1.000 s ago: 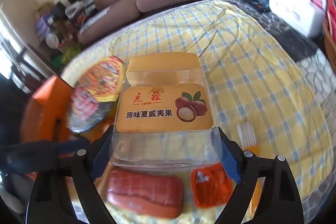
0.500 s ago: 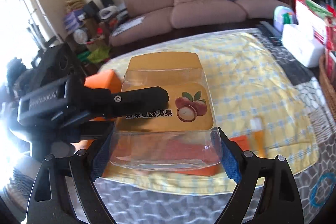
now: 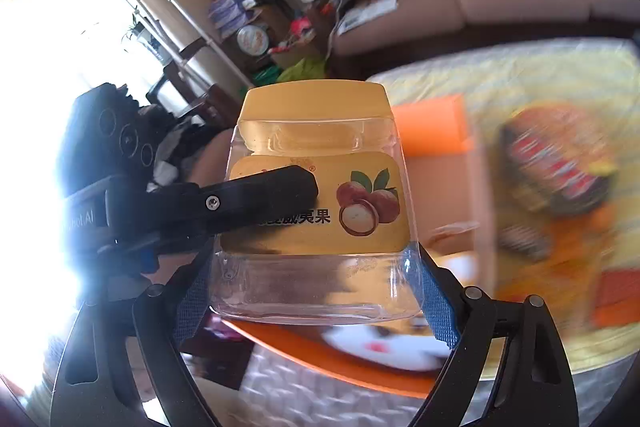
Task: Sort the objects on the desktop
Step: 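Carry the nut jar into the orange box beside the tiger tin and release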
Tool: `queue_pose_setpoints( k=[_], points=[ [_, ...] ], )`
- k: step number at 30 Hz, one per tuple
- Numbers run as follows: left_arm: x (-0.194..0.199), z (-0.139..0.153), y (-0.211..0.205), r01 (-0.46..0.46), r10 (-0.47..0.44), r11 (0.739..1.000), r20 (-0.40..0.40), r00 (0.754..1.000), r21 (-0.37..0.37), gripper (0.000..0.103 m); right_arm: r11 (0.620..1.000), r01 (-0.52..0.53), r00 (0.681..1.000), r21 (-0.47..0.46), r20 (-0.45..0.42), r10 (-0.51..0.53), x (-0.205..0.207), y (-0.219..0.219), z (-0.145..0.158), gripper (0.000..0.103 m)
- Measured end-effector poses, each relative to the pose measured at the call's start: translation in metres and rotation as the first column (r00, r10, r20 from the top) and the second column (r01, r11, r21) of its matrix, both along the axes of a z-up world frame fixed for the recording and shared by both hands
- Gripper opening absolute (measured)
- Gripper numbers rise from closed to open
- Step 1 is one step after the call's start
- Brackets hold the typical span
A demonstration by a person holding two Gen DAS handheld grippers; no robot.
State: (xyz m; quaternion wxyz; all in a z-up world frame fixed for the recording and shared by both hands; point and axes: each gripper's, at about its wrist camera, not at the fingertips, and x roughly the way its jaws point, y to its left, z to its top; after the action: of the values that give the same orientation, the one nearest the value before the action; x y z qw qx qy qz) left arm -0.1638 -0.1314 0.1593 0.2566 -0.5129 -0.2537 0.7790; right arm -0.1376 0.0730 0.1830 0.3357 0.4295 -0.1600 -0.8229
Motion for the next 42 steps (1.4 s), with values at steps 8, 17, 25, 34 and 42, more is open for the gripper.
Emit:
queue_pose_setpoints(
  k=[8,17,25,34,42],
  points=[
    [-0.001,-0.048,-0.041,-0.049,0.053,0.995,0.051,0.997,-0.085,0.068,0.995,0.057,0.979,-0.081,0.198,-0.040,-0.006,-0.062,-0.063,0.091],
    [0.003,-0.039,-0.064,-0.049,0.050,0.995,0.004,0.999,-0.091,0.072,0.996,0.089,0.975,0.006,0.205,-0.088,-0.006,-0.074,-0.078,0.091],
    [0.004,-0.058,-0.063,-0.045,0.050,0.996,0.059,0.997,-0.073,0.078,0.979,0.040,0.991,0.199,0.118,-0.065,0.010,-0.103,-0.076,0.092],
    [0.004,-0.058,-0.066,-0.056,0.059,0.996,0.057,0.997,-0.067,0.082,0.937,-0.007,0.999,0.350,0.032,-0.004,0.031,-0.122,-0.068,0.094],
    [0.010,-0.051,-0.072,-0.065,0.067,0.997,0.049,0.997,-0.046,0.086,0.938,0.020,0.998,0.345,0.046,-0.039,0.029,-0.117,-0.069,0.095]
  ],
)
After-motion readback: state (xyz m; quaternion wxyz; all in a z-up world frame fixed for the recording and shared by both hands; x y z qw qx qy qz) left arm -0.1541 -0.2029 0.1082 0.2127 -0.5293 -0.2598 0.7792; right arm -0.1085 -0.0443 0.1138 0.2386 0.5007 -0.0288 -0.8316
